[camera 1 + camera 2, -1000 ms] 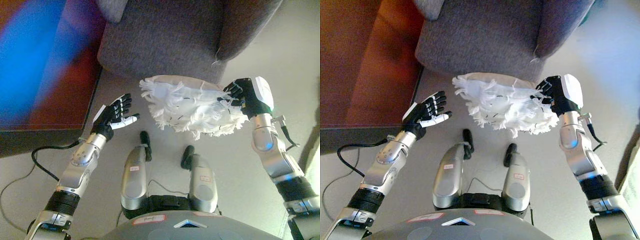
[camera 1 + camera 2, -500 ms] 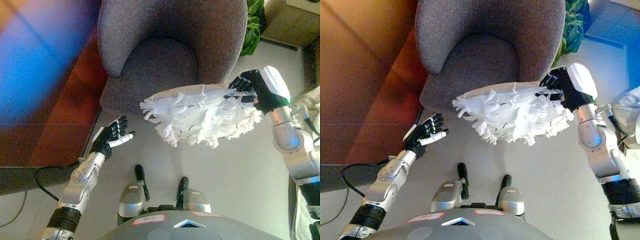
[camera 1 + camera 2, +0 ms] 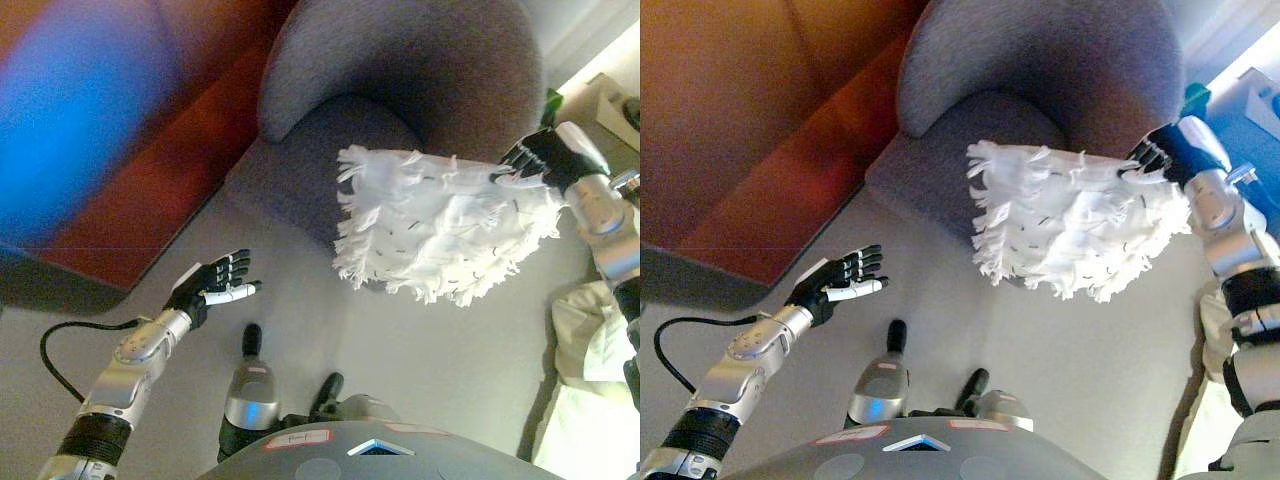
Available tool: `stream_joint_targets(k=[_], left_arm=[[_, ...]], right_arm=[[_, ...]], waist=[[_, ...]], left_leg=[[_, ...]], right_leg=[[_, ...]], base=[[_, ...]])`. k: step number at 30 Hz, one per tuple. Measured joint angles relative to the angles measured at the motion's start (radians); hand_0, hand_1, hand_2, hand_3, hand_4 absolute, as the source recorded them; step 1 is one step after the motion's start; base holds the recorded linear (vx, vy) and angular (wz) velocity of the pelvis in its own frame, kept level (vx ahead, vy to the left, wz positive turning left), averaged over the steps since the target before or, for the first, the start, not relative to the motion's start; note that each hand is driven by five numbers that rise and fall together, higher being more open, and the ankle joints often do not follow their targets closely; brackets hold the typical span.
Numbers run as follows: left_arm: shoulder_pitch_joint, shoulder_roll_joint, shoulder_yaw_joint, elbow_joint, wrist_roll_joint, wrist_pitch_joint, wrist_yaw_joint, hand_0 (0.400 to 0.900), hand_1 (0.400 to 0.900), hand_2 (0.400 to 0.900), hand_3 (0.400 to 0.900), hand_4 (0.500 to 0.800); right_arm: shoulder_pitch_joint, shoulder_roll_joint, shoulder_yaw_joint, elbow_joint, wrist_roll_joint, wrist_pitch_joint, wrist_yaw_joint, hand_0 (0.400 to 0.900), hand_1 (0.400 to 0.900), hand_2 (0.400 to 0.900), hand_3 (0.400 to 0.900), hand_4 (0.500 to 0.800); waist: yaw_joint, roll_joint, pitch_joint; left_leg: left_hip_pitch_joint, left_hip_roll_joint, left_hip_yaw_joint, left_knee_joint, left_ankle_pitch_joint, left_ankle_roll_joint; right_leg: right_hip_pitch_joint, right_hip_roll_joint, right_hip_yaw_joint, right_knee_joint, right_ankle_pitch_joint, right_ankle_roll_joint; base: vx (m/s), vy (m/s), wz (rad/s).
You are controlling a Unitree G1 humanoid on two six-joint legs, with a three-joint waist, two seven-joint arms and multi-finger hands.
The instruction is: Pick up the pillow and put it on the sofa.
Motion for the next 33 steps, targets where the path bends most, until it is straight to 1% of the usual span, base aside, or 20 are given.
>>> stream_joint_targets(k=[3, 6, 7, 8, 9, 13, 14, 15, 19, 21, 24, 26, 28, 31, 33], left_arm=[[-0.014, 0.033, 0.000, 0.000, 0.000, 0.014, -0.013, 0.900, 0.900, 0.900, 0.900, 0.800], [-0.040, 0.047, 0.000, 0.000, 0.000, 0.014, -0.027, 0.900, 0.900, 0.900, 0.900, 0.800], [-0.060, 0.055, 0.000, 0.000, 0.000, 0.014, -0.030, 0.900, 0.900, 0.900, 0.900, 0.800], [-0.064, 0.057, 0.000, 0.000, 0.000, 0.014, -0.030, 0.900, 0.900, 0.900, 0.900, 0.800], [-0.075, 0.066, 0.000, -0.001, 0.000, 0.015, -0.031, 0.900, 0.900, 0.900, 0.900, 0.800], [-0.086, 0.093, 0.001, -0.001, -0.001, 0.015, -0.036, 0.900, 0.900, 0.900, 0.900, 0.800], [-0.086, 0.094, 0.001, -0.001, -0.001, 0.015, -0.036, 0.900, 0.900, 0.900, 0.900, 0.800], [-0.092, 0.094, 0.001, -0.001, -0.001, 0.015, -0.041, 0.900, 0.900, 0.900, 0.900, 0.800], [-0.096, 0.100, 0.001, -0.008, -0.001, 0.015, -0.045, 0.900, 0.900, 0.900, 0.900, 0.800], [-0.095, 0.103, 0.001, -0.024, -0.001, 0.015, -0.046, 0.900, 0.900, 0.900, 0.900, 0.800], [-0.093, 0.102, 0.000, -0.032, -0.001, 0.015, -0.045, 0.900, 0.900, 0.900, 0.900, 0.800], [-0.090, 0.100, 0.000, -0.033, -0.001, 0.014, -0.040, 0.900, 0.900, 0.900, 0.900, 0.800], [-0.088, 0.099, 0.000, -0.034, -0.001, 0.013, -0.038, 0.900, 0.900, 0.900, 0.900, 0.800], [-0.072, 0.089, 0.000, -0.032, 0.000, 0.011, -0.019, 0.900, 0.900, 0.900, 0.900, 0.800], [-0.063, 0.076, -0.005, -0.032, 0.000, 0.007, -0.015, 0.900, 0.900, 0.900, 0.900, 0.800]], right_arm=[[-0.115, 0.008, 0.062, 0.096, 0.042, 0.023, -0.003, 0.400, 0.400, 0.400, 0.400, 0.500], [-0.213, 0.020, 0.096, 0.190, 0.058, 0.052, -0.009, 0.400, 0.400, 0.400, 0.400, 0.500], [-0.271, 0.024, 0.099, 0.223, 0.074, 0.084, -0.030, 0.747, 0.747, 0.747, 0.747, 0.708], [-0.282, 0.024, 0.099, 0.226, 0.080, 0.090, -0.036, 0.747, 0.747, 0.747, 0.747, 0.708], [-0.332, 0.026, 0.099, 0.245, 0.100, 0.107, -0.075, 0.900, 0.900, 0.900, 0.900, 0.800], [-0.445, 0.026, 0.099, 0.263, 0.108, 0.132, -0.142, 0.900, 0.900, 0.900, 0.900, 0.800], [-0.451, 0.026, 0.099, 0.264, 0.108, 0.135, -0.149, 0.900, 0.900, 0.900, 0.900, 0.800], [-0.470, 0.026, 0.097, 0.268, 0.110, 0.147, -0.172, 0.900, 0.900, 0.900, 0.900, 0.800], [-0.479, 0.026, 0.090, 0.265, 0.126, 0.152, -0.196, 0.900, 0.900, 0.900, 0.900, 0.800], [-0.479, 0.026, 0.083, 0.264, 0.152, 0.170, -0.225, 0.900, 0.900, 0.900, 0.900, 0.800], [-0.463, 0.029, 0.046, 0.253, 0.181, 0.170, -0.243, 0.900, 0.900, 0.900, 0.900, 0.800], [-0.394, 0.029, -0.042, 0.195, 0.223, 0.166, -0.275, 0.900, 0.900, 0.900, 0.900, 0.800], [-0.337, 0.033, -0.090, 0.152, 0.247, 0.163, -0.281, 0.900, 0.900, 0.900, 0.900, 0.800], [-0.247, 0.046, -0.121, 0.038, 0.265, 0.158, -0.281, 0.900, 0.900, 0.900, 0.900, 0.800], [-0.161, 0.090, -0.187, -0.040, 0.280, 0.136, -0.281, 0.900, 0.900, 0.900, 0.900, 0.800]], waist=[[0.051, -0.026, 0.025], [0.074, -0.034, 0.051], [0.100, -0.036, 0.078], [0.103, -0.036, 0.083], [0.117, -0.037, 0.099], [0.134, -0.047, 0.123], [0.135, -0.048, 0.123], [0.145, -0.050, 0.124], [0.150, -0.050, 0.124], [0.150, -0.050, 0.124], [0.145, -0.050, 0.124], [0.141, -0.049, 0.124], [0.132, -0.050, 0.124], [0.090, -0.048, 0.123], [0.066, -0.047, 0.122]], left_leg=[[-0.017, 0.003, -0.016, 0.001, 0.006, -0.002], [-0.035, 0.002, -0.037, 0.003, 0.011, -0.004], [-0.044, 0.002, -0.046, 0.006, 0.012, -0.007], [-0.047, 0.002, -0.048, 0.007, 0.012, -0.007], [-0.062, 0.004, -0.054, 0.014, 0.012, -0.008], [-0.078, 0.007, -0.069, 0.028, 0.013, -0.007], [-0.078, 0.008, -0.070, 0.028, 0.013, -0.007], [-0.077, 0.012, -0.073, 0.029, 0.013, -0.007], [-0.075, 0.018, -0.078, 0.033, 0.012, -0.006], [-0.069, 0.018, -0.070, 0.033, 0.013, -0.003], [-0.050, 0.016, -0.054, 0.032, 0.013, 0.003], [-0.018, 0.016, -0.029, 0.026, 0.007, 0.012], [0.003, 0.015, -0.010, 0.023, 0.006, 0.014], [0.016, 0.011, 0.009, 0.027, 0.005, 0.015], [0.027, 0.009, 0.021, 0.028, 0.004, 0.016]], right_leg=[[-0.007, 0.008, -0.016, -0.004, 0.007, -0.002], [-0.012, 0.012, -0.040, -0.004, 0.009, -0.001], [-0.014, 0.014, -0.046, -0.004, 0.010, -0.003], [-0.015, 0.014, -0.047, -0.004, 0.011, -0.003], [-0.024, 0.014, -0.054, -0.005, 0.015, -0.003], [-0.027, 0.022, -0.057, -0.005, 0.028, 0.000], [-0.027, 0.023, -0.057, -0.005, 0.029, 0.001], [-0.025, 0.023, -0.059, -0.005, 0.039, 0.002], [-0.020, 0.026, -0.060, -0.005, 0.056, 0.008], [-0.019, 0.025, -0.058, -0.004, 0.065, 0.005], [-0.010, 0.022, -0.055, -0.003, 0.070, 0.005], [0.004, 0.020, -0.049, -0.004, 0.075, 0.005], [0.016, 0.009, -0.039, -0.004, 0.076, 0.005], [0.016, 0.006, -0.025, -0.004, 0.075, 0.005], [0.014, 0.001, 0.001, -0.004, 0.075, 0.004]], base=[[0.04, -0.117, 0.16], [0.04, -0.089, 0.10], [0.07, -0.094, 0.07], [0.07, -0.086, 0.06], [0.01, -0.038, 0.05], [0.04, -0.013, 0.03], [0.00, 0.000, 0.00], [0.02, -0.010, -0.04], [0.00, 0.012, -0.08], [-0.06, 0.081, -0.12], [-0.02, 0.072, -0.18], [0.00, 0.094, -0.23], [-0.02, 0.104, -0.27], [-0.06, 0.112, -0.29], [-0.07, 0.086, -0.22]])
